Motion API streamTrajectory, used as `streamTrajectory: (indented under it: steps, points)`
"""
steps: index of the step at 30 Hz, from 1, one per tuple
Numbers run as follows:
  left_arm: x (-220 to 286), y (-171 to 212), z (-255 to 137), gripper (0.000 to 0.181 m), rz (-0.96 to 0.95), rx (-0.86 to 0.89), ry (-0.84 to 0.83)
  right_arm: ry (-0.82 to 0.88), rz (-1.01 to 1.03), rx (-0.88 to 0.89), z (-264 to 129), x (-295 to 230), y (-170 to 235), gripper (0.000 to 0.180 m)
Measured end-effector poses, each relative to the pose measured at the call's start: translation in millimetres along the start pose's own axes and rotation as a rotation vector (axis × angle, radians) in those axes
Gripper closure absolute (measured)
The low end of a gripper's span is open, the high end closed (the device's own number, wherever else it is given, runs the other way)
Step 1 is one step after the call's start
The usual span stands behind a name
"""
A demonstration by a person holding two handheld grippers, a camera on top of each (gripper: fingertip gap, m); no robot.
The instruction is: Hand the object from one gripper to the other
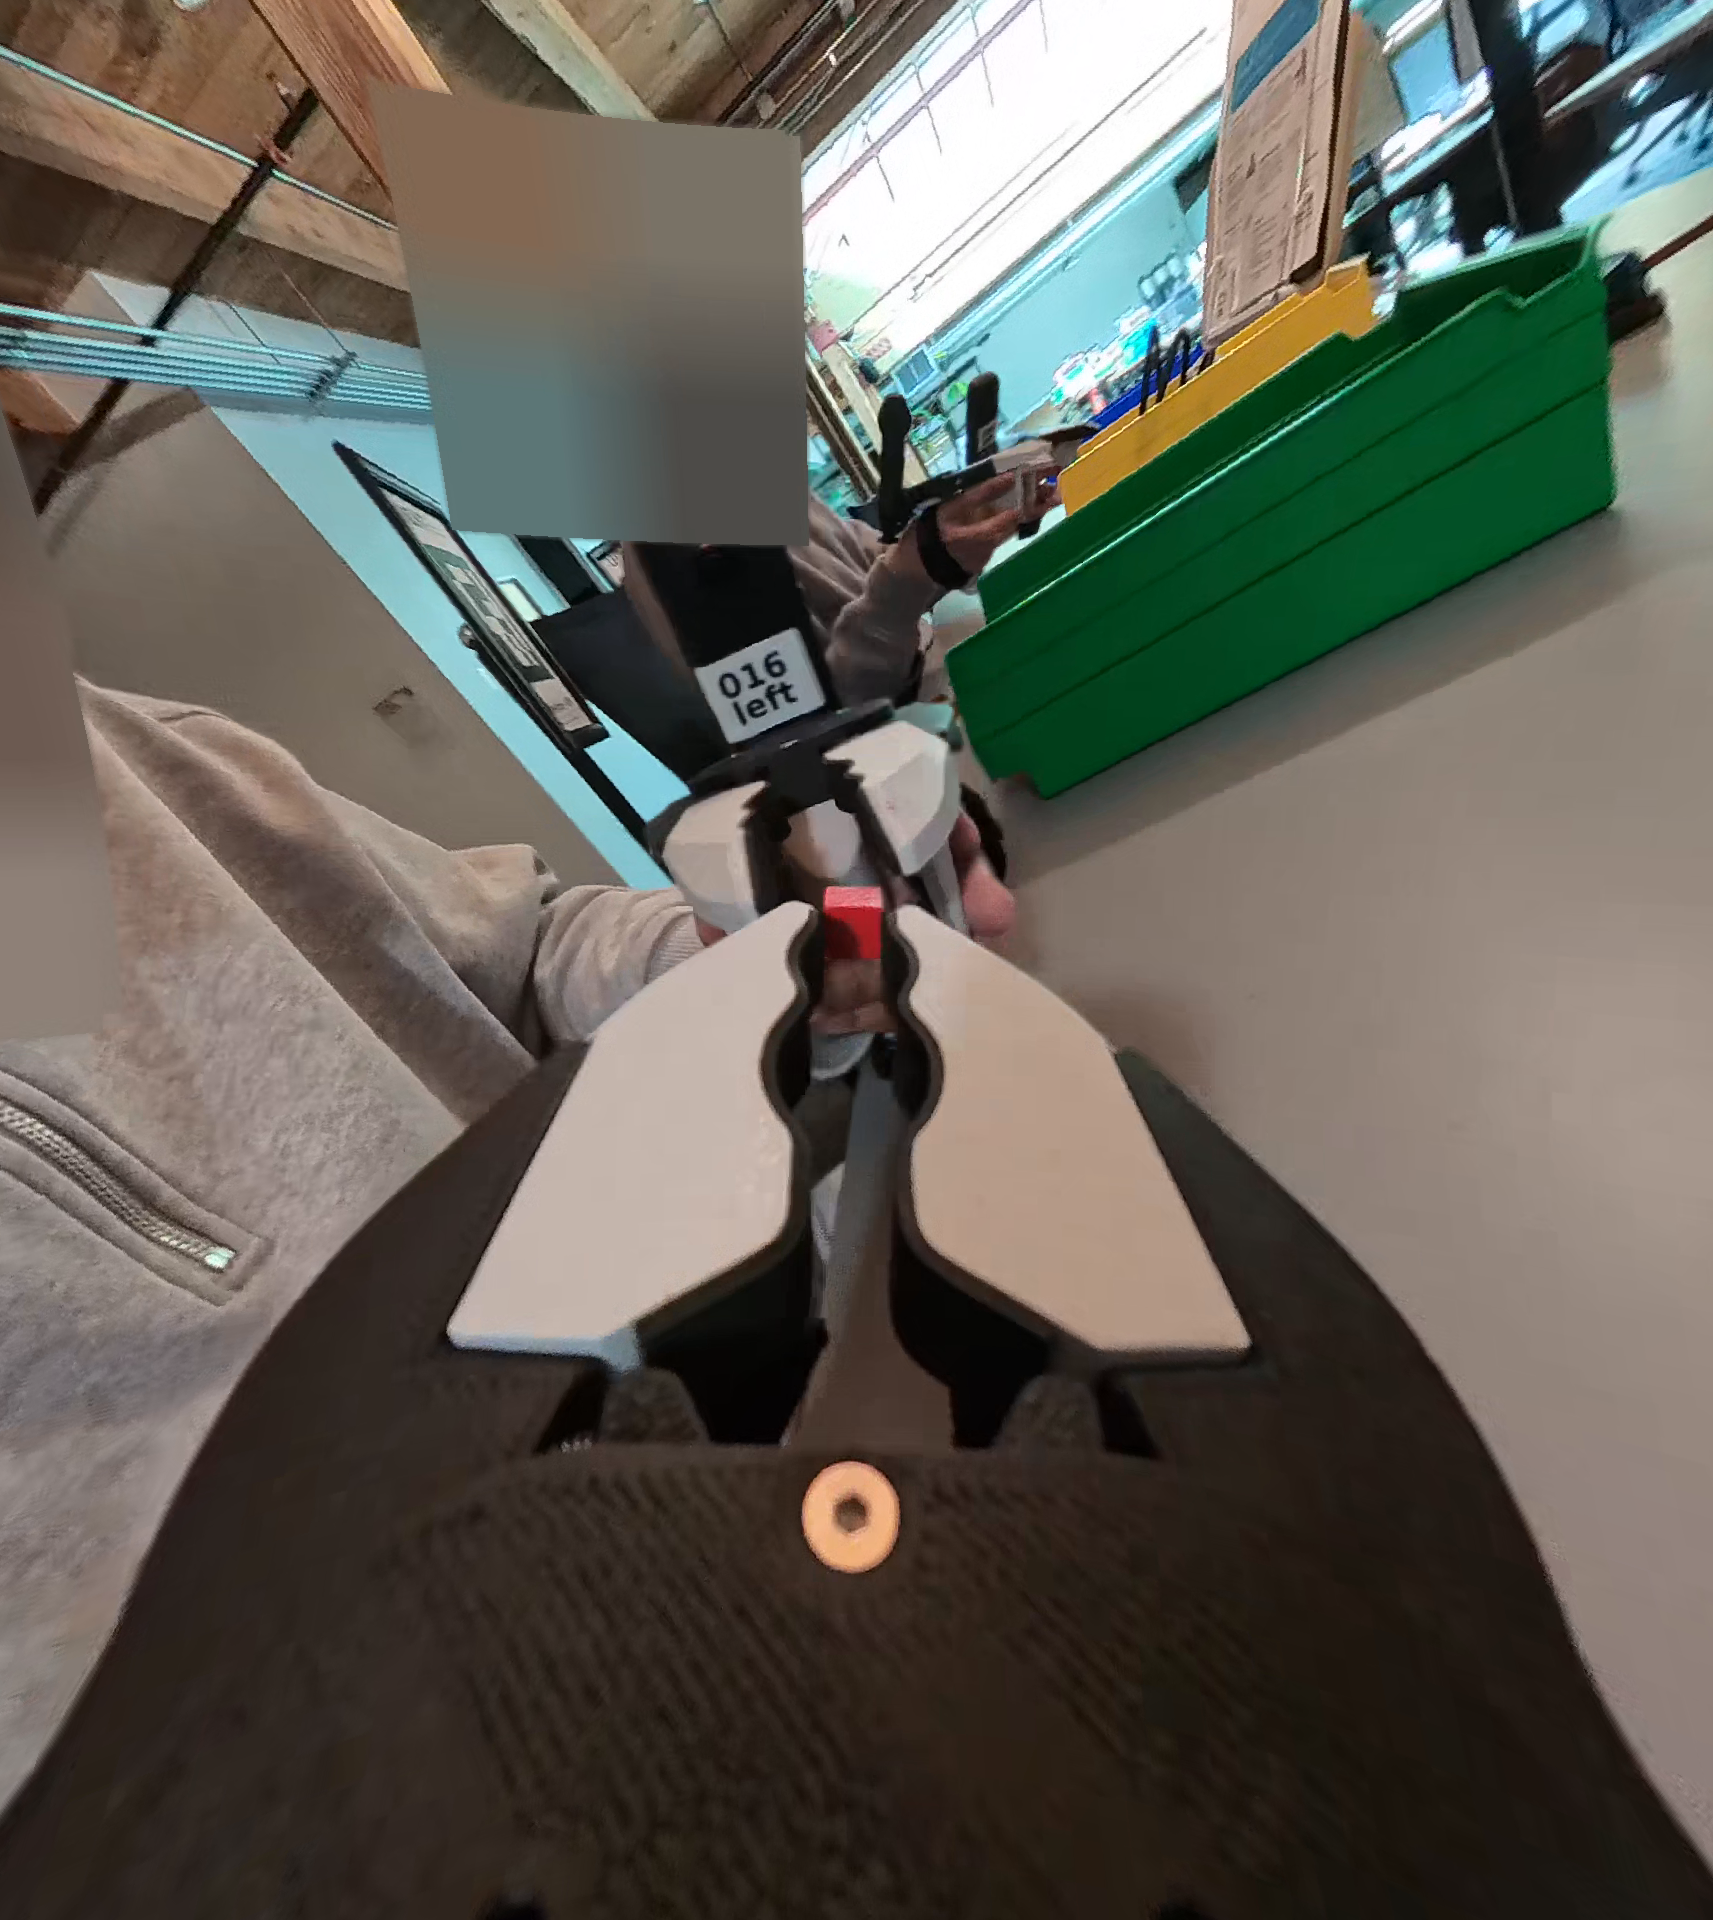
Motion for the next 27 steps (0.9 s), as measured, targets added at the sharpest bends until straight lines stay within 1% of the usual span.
streamTrajectory:
  steps: [2,5,8,11,18,19,24,26,27]
  points:
    - [5.1,-0.7,0.3,0.159,0.132,-0.036,-0.041,-0.032,0.069,-0.016,3.1,2.0,2.2,0.169]
    - [12.9,-0.8,1.9,0.16,0.366,-0.081,-0.117,-0.105,0.218,-0.069,7.4,5.0,7.4,0.169]
    - [21.4,1.3,5.1,0.158,0.503,-0.119,-0.113,-0.191,0.395,-0.075,8.6,7.9,10.0,0.169]
    - [23.3,4.9,8.3,0.156,0.52,-0.142,-0.105,-0.238,0.516,-0.069,7.1,11.8,11.5,0.169]
    - [20.6,10.4,10.4,0.156,0.541,-0.185,-0.12,-0.282,0.672,-0.104,6.7,18.1,17.4,0.169]
    - [20.2,12.0,10.9,0.156,0.55,-0.197,-0.123,-0.288,0.687,-0.109,7.1,18.7,18.6,0.169]
    - [21.2,12.3,10.3,0.17,0.566,-0.201,-0.113,-0.287,0.693,-0.132,9.9,18.0,21.7,0.169]
    - [20.8,12.1,10.3,0.17,0.551,-0.202,-0.106,-0.284,0.69,-0.131,9.8,18.1,21.8,0.169]
    - [20.4,12.1,10.2,0.17,0.541,-0.205,-0.1,-0.278,0.687,-0.128,9.8,18.8,21.9,0.165]
Point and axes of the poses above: each gripper's, where its closed fingertips meet, z out along the fingers, y out of its underside, x = y × z across the jaws, the point moved 7 cm from there along -z, back along the fingers, and after that the axes turned 10 degrees about z, right-handed, at the moved point
